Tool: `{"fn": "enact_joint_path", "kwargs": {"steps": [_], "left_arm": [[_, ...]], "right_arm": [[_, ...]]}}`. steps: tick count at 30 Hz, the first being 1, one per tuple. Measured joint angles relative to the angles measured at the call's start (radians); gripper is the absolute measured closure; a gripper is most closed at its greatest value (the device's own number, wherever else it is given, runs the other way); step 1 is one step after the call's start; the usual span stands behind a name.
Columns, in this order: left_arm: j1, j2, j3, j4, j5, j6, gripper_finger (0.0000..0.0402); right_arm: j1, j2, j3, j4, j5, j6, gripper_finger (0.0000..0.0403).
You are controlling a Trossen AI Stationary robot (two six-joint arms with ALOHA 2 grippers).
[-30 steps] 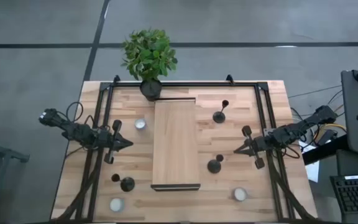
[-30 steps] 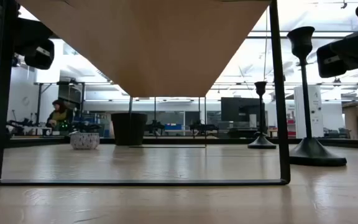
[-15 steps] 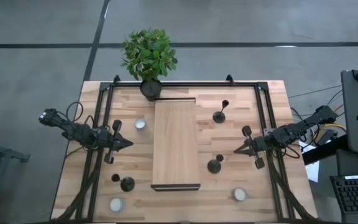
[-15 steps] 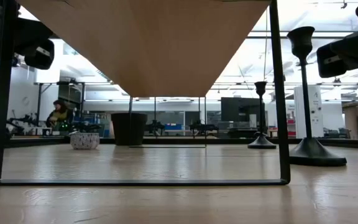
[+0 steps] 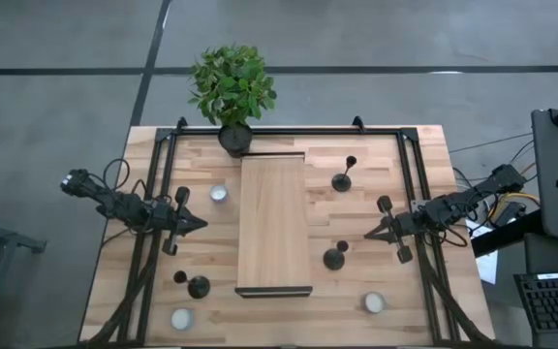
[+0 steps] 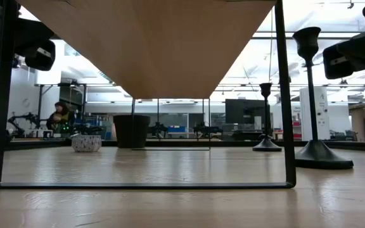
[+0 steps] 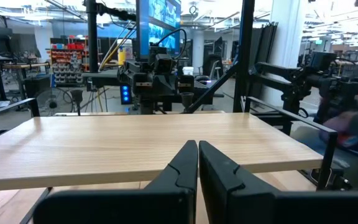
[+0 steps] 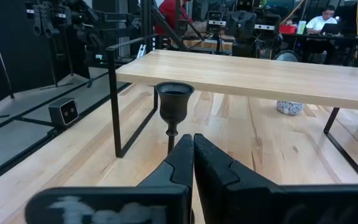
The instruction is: Pick & Place candle stick holders
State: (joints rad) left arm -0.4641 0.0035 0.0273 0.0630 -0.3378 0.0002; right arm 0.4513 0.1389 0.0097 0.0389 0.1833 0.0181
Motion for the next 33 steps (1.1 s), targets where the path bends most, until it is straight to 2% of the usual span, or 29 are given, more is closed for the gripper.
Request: {"fn": "enact_joint_path", "kwargs": {"steps": [9, 14, 20, 22, 25, 27, 30, 33], "left_arm": [[0.000, 0.000, 0.000, 0.000, 0.000, 0.000, 0.0388], [0.000, 0.000, 0.000, 0.000, 0.000, 0.000, 0.0388], [0.000, 0.000, 0.000, 0.000, 0.000, 0.000, 0.0388], [0.000, 0.000, 0.000, 0.000, 0.000, 0.000, 0.0388], [0.000, 0.000, 0.000, 0.000, 0.000, 0.000, 0.0388], [0.000, 0.000, 0.000, 0.000, 0.000, 0.000, 0.0388], [0.000, 0.000, 0.000, 0.000, 0.000, 0.000, 0.0388], [0.000, 0.000, 0.000, 0.000, 0.000, 0.000, 0.0388]], "right_arm": [[0.000, 0.000, 0.000, 0.001, 0.000, 0.004, 0.0394], [0.000, 0.000, 0.000, 0.058, 0.002, 0.197, 0.0394], [-0.002, 0.000, 0.000, 0.139, 0.006, 0.201, 0.0394], [-0.003, 0.001, 0.000, 0.138, 0.082, 0.209, 0.0394], [-0.004, 0.002, 0.000, 0.137, 0.324, 0.270, 0.0394], [-0.005, 0.002, 0.000, 0.125, 0.445, 0.275, 0.0390], [-0.014, 0.012, 0.000, 0.094, 0.528, 0.294, 0.0367], [-0.032, 0.044, 0.000, 0.075, 0.615, 0.330, 0.0326]]}}
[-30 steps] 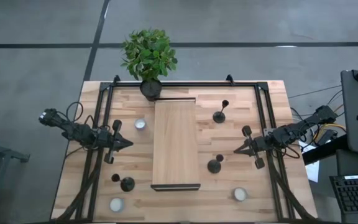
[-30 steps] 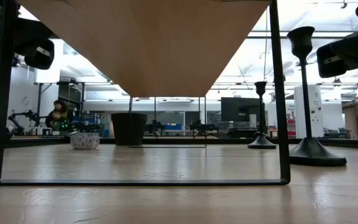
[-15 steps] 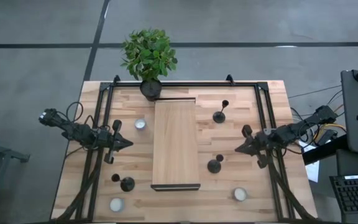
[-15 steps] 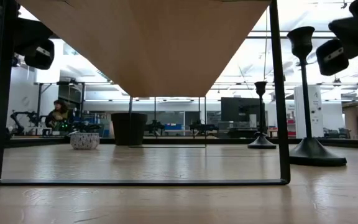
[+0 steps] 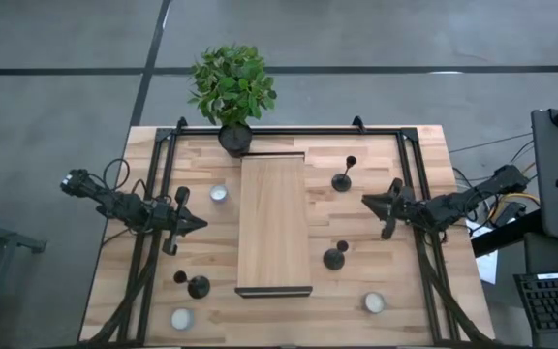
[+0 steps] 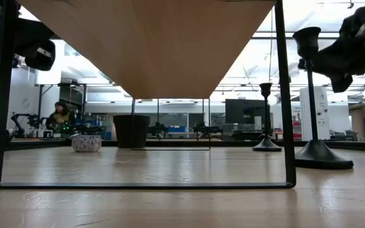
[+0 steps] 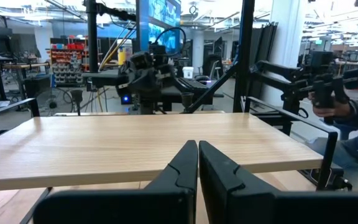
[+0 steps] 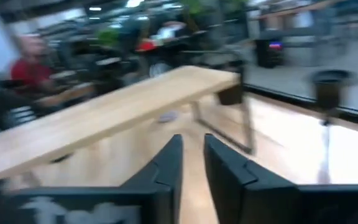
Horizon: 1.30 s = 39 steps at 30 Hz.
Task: Pick & Place candle stick holders
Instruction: Put the top right black candle holder on the shelf
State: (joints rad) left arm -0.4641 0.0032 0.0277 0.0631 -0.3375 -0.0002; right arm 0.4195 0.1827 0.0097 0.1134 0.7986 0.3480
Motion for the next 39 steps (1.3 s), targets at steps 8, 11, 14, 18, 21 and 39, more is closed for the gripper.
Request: {"fn": "enact_joint_path", "kwargs": {"steps": [8, 11, 14, 18, 21, 39], "left_arm": [[0.000, 0.000, 0.000, -0.003, 0.000, 0.000, 0.0388], [0.000, 0.000, 0.000, -0.003, 0.000, 0.000, 0.0388], [0.000, 0.000, 0.000, -0.003, 0.000, 0.000, 0.0388], [0.000, 0.000, 0.000, -0.003, 0.000, 0.000, 0.0388], [0.000, 0.000, 0.000, -0.003, 0.000, 0.000, 0.0388], [0.000, 0.000, 0.000, -0.004, 0.000, 0.000, 0.0388]], "right_arm": [[-0.109, 0.147, 0.000, 0.005, 0.128, 0.002, 0.0190], [-0.164, 0.208, 0.000, 0.042, 0.125, -0.002, 0.0160], [-0.216, 0.271, 0.000, 0.086, 0.115, -0.017, 0.0147], [-0.282, 0.333, 0.000, 0.092, 0.109, -0.015, 0.0147], [-0.334, 0.380, 0.000, 0.160, 0.062, -0.017, 0.0154], [-0.543, 0.744, 0.086, 0.393, -0.173, -0.032, 0.0162]]}}
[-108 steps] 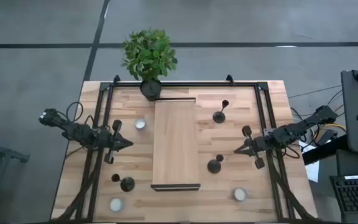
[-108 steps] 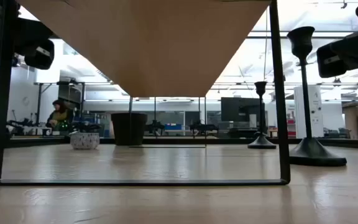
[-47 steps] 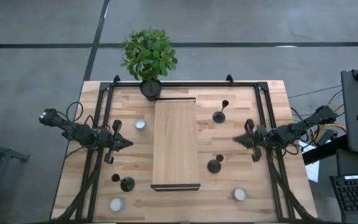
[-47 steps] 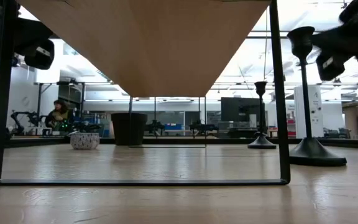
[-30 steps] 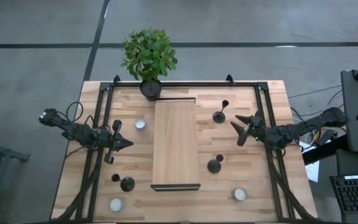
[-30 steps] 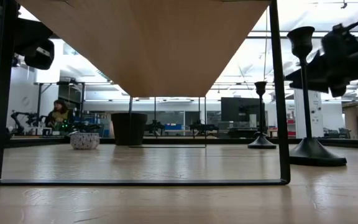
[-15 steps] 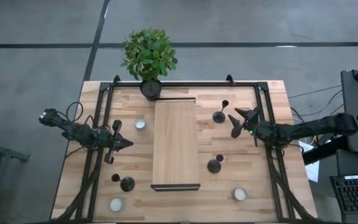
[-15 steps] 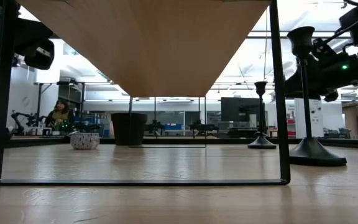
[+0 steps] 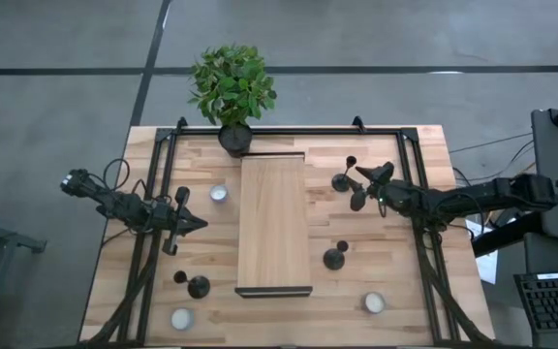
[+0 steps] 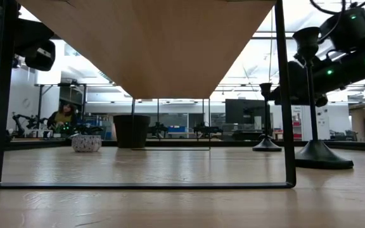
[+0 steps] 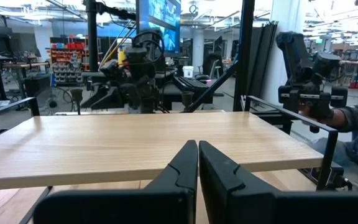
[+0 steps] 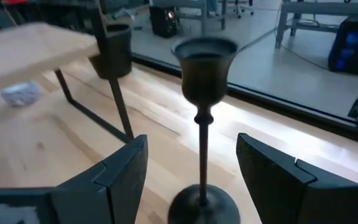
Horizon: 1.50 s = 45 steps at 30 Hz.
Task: Pick & Place candle stick holders
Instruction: Put the top right black candle holder on the shelf
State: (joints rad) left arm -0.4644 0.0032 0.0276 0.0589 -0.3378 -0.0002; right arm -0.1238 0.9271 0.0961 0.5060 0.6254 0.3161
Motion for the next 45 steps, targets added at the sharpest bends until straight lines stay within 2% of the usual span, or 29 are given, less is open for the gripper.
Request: {"fn": "enact_joint_path", "kwargs": {"steps": [5, 10, 17, 24, 34, 45], "left_arm": [[0.000, 0.000, 0.000, 0.000, 0.000, 0.000, 0.0388], [0.000, 0.000, 0.000, -0.001, 0.000, 0.000, 0.0388], [0.000, 0.000, 0.000, -0.002, 0.000, 0.000, 0.0388], [0.000, 0.000, 0.000, -0.002, 0.000, 0.000, 0.0388], [0.000, 0.000, 0.000, -0.002, 0.000, 0.000, 0.0388], [0.000, 0.000, 0.000, -0.003, 0.000, 0.000, 0.0388]], "right_arm": [[-0.009, 0.075, 0.014, 0.016, 0.028, -0.009, 0.0169], [-0.023, 0.133, 0.015, 0.116, 0.029, -0.041, 0.0177], [-0.033, 0.172, 0.015, 0.164, 0.028, -0.077, 0.0197], [-0.035, 0.174, 0.015, 0.189, 0.021, -0.115, 0.0253], [-0.058, 0.174, 0.035, 0.187, -0.049, -0.167, 0.0385], [-0.058, 0.173, 0.048, 0.179, -0.066, -0.168, 0.0395]]}}
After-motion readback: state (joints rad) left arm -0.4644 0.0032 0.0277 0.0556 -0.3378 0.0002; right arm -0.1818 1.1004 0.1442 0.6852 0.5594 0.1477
